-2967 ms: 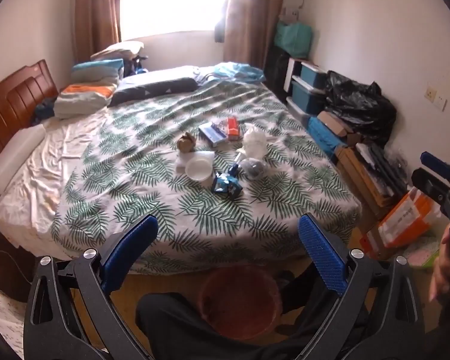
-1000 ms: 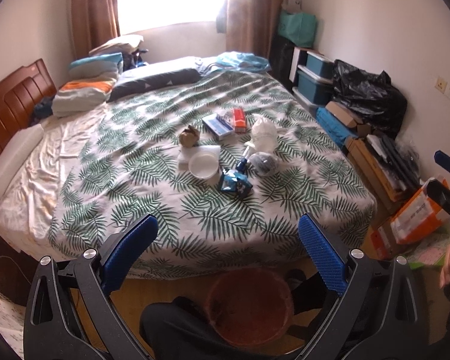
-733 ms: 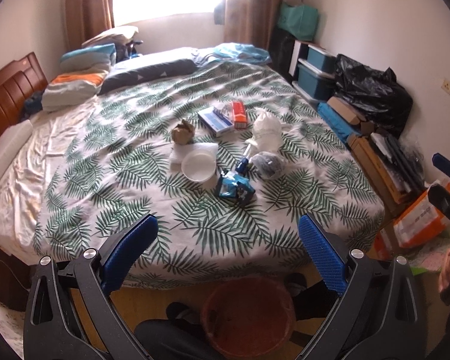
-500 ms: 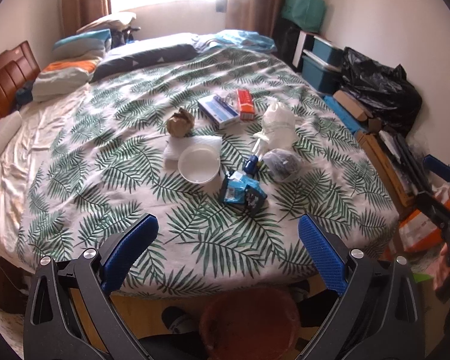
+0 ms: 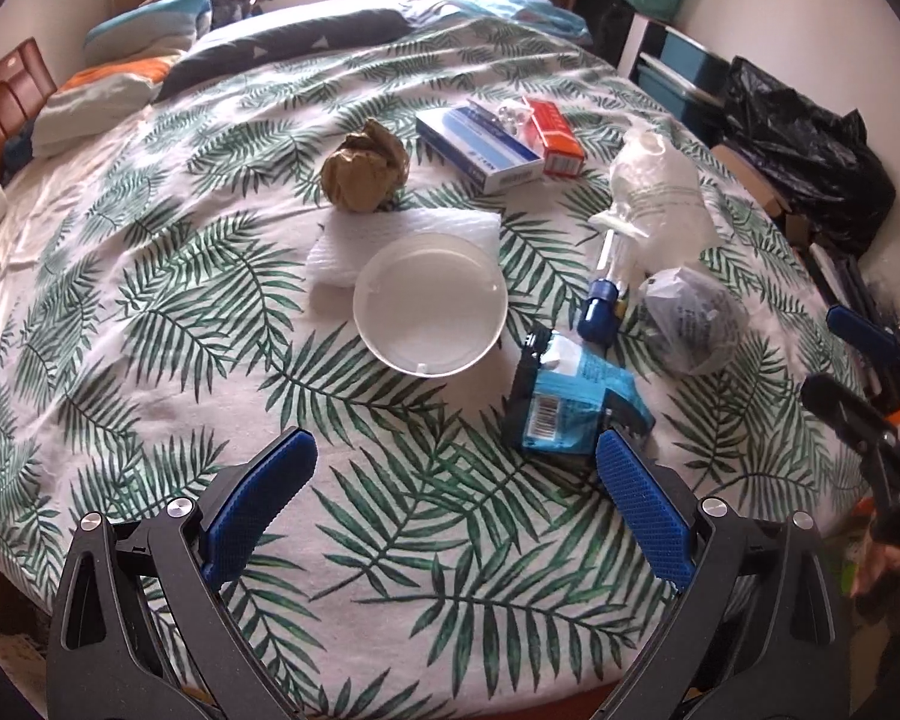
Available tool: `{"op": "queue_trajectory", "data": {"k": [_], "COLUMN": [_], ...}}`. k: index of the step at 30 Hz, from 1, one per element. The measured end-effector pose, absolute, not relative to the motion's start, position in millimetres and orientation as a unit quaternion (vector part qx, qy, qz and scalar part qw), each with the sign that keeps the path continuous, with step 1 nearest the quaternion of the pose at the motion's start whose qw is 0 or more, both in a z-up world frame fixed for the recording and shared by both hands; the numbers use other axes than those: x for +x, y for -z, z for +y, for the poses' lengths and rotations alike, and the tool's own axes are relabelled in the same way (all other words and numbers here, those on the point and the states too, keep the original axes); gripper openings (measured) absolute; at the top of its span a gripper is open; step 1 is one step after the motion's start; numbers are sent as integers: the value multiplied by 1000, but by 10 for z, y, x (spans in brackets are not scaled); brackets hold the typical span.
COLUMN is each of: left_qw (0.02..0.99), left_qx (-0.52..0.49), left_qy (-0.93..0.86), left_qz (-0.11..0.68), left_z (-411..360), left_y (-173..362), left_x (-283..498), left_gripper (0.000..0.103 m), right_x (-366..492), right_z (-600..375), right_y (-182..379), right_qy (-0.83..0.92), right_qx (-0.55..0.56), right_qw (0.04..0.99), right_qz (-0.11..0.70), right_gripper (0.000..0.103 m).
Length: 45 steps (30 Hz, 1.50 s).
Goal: Collect trash
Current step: 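Grasp the white plastic lid with the left tool while the right tool grasps the clear plastic bag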
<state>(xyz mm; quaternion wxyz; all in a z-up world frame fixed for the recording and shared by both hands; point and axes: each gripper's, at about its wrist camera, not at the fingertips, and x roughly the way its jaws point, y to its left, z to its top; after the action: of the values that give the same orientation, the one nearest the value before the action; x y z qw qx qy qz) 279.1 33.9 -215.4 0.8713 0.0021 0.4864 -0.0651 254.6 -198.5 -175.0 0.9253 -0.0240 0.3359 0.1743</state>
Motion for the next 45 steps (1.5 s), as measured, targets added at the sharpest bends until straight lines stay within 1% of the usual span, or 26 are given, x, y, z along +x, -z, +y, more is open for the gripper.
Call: {"op": "queue_trajectory", "data": {"k": [5, 11, 14, 19, 37, 45], "left_qw": [870, 871, 874, 881, 877, 868], "left_qx": [-4, -8, 3, -11, -18, -45], "left_qy": [63, 69, 66, 62, 66, 74], "left_qz": [489, 485, 481, 470, 476, 489], "left_z": [365, 347, 296, 344, 340, 397], "left_y": [2331, 2477, 2530, 2561, 2760, 2877], "left_x": [3045, 3318, 3434, 3583, 3757, 3831], "left_gripper": [97, 97, 97, 97, 97, 96], "right_x": [2932, 3113, 3136, 3176, 3266, 3276], "right_z": [-1920, -1933, -1916, -1884, -1849, -1834], "right_y": [1932, 2077, 2107, 2162, 2244, 2268], "right_qy": [-169, -164, -163, -165, -168, -170], "right_qx": [-44, -46, -48, -51, -50, -50], "right_qw": [921, 921, 920, 919, 916, 915], "right_qz": [347, 351, 352, 355, 360, 362], "right_gripper": [84, 84, 84, 84, 84, 84]}}
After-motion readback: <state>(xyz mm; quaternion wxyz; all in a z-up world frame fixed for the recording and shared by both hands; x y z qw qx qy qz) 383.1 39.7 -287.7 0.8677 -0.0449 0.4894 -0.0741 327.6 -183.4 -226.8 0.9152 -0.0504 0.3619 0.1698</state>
